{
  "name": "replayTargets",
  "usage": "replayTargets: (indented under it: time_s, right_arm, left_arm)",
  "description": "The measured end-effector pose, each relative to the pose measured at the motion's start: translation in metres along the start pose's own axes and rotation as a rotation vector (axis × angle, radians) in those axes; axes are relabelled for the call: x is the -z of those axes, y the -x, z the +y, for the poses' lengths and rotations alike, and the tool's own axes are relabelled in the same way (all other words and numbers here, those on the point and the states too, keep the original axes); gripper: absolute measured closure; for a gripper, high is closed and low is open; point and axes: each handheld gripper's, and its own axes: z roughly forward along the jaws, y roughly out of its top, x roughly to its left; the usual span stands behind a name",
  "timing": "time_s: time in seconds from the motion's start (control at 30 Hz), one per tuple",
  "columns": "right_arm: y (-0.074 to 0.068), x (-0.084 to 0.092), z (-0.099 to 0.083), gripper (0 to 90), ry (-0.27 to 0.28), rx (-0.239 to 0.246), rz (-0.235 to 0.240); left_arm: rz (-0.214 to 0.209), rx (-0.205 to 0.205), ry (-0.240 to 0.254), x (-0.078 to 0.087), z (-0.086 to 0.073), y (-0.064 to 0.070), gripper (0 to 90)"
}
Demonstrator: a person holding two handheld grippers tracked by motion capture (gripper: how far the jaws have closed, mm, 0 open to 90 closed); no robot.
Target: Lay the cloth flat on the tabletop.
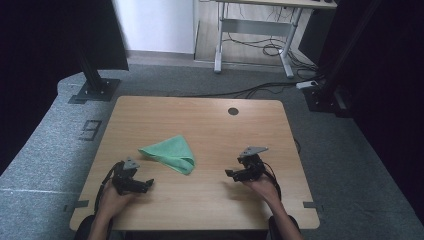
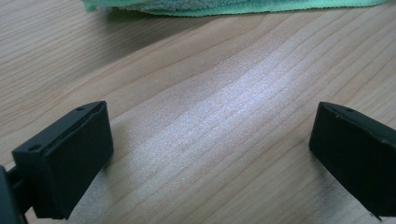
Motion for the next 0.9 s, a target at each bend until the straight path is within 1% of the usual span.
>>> replayTargets:
  time_s: [0.1, 0.17, 0.2, 0.4, 0.43, 0.63, 0.9]
  right_arm:
    - [-0.001, -0.002, 0.004, 23.9, 0.006, 0.004, 0.0]
    - [-0.002, -0.003, 0.005, 24.6, 0.006, 0.012, 0.002]
    - [-0.003, -0.006, 0.009, 26.0, 0.008, 0.021, 0.006]
    - [-0.006, -0.012, 0.016, 29.2, 0.007, 0.025, 0.016]
    - [-0.007, -0.015, 0.019, 31.4, 0.003, 0.026, 0.023]
    - [-0.011, -0.022, 0.027, 39.8, 0.007, 0.04, 0.048]
    - [-0.016, -0.032, 0.037, 46.8, 0.017, 0.053, 0.08]
  left_arm:
    - [0.0, 0.0, 0.0, 0.0, 0.0, 0.0, 0.0]
    - [0.0, 0.0, 0.0, 0.0, 0.0, 0.0, 0.0]
    - [0.0, 0.0, 0.0, 0.0, 0.0, 0.0, 0.0]
    - [0.0, 0.0, 0.0, 0.0, 0.0, 0.0, 0.0]
    - [0.0, 0.0, 0.0, 0.0, 0.0, 0.0, 0.0]
    - [0.0, 0.0, 0.0, 0.0, 0.0, 0.0, 0.0]
    - [0.0, 0.0, 0.0, 0.0, 0.0, 0.0, 0.0]
